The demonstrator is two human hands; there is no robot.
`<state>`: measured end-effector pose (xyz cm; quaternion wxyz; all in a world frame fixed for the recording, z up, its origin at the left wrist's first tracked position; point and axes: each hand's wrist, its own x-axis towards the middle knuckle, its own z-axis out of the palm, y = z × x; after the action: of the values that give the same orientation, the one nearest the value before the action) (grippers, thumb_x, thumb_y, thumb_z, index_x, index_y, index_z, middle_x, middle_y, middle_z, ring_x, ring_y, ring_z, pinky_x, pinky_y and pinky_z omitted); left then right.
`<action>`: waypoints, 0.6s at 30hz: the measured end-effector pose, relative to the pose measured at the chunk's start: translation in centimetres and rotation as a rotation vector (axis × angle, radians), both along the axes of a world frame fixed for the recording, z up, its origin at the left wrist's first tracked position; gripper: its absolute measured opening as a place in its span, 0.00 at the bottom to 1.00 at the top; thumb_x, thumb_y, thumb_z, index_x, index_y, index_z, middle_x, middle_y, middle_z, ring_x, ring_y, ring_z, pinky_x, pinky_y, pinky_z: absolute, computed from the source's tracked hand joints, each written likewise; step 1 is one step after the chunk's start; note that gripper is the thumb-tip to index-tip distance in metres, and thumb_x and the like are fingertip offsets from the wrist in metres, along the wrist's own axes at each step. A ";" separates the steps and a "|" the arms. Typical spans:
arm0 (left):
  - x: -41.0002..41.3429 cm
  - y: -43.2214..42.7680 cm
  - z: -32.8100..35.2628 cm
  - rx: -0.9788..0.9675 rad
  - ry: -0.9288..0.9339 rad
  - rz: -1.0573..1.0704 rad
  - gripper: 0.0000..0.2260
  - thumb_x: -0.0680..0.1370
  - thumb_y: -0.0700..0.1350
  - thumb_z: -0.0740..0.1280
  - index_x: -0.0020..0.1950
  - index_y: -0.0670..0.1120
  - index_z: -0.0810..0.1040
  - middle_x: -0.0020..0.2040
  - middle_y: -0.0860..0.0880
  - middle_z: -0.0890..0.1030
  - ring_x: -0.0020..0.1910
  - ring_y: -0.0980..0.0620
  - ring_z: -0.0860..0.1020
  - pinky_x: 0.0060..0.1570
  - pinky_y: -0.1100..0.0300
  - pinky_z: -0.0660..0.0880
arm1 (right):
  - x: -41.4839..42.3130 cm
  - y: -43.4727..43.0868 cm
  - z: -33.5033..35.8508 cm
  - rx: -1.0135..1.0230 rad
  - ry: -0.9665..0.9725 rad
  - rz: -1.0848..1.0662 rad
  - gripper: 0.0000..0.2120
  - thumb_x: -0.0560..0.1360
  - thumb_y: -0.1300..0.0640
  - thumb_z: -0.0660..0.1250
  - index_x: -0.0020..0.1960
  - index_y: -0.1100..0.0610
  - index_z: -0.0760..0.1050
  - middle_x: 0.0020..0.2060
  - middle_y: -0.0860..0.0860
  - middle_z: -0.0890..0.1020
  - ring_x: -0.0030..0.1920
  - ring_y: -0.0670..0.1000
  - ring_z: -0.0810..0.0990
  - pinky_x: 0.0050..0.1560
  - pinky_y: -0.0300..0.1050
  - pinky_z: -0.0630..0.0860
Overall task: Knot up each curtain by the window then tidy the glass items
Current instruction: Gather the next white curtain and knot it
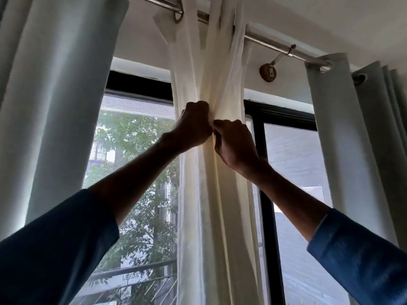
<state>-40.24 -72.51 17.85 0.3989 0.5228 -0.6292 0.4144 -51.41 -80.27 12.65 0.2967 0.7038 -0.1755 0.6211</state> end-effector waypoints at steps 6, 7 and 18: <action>-1.4 0.1 -1.1 -0.037 0.147 -0.049 0.14 0.81 0.52 0.57 0.38 0.47 0.65 0.41 0.43 0.72 0.42 0.44 0.71 0.36 0.57 0.62 | -0.3 1.6 -2.1 -0.071 -0.017 -0.005 0.07 0.78 0.59 0.65 0.47 0.61 0.80 0.36 0.59 0.83 0.35 0.63 0.81 0.37 0.51 0.76; -1.4 0.0 -1.2 -0.058 0.167 -0.051 0.17 0.82 0.55 0.58 0.38 0.47 0.66 0.41 0.43 0.72 0.43 0.45 0.70 0.37 0.57 0.62 | -0.5 2.0 -2.4 -0.048 0.016 -0.015 0.09 0.79 0.57 0.64 0.47 0.61 0.79 0.36 0.58 0.83 0.36 0.62 0.81 0.38 0.51 0.77; -2.2 0.7 -2.7 -0.256 0.234 -0.059 0.25 0.69 0.36 0.71 0.63 0.42 0.67 0.39 0.50 0.75 0.37 0.49 0.75 0.33 0.61 0.66 | -4.3 -1.3 -2.7 0.265 -0.109 0.513 0.10 0.77 0.57 0.70 0.58 0.56 0.83 0.58 0.49 0.84 0.52 0.40 0.82 0.52 0.37 0.81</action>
<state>-42.43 -71.84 15.17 0.5449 0.4937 -0.5356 0.4154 -55.68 -81.53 9.91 0.0255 0.7235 -0.0870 0.6843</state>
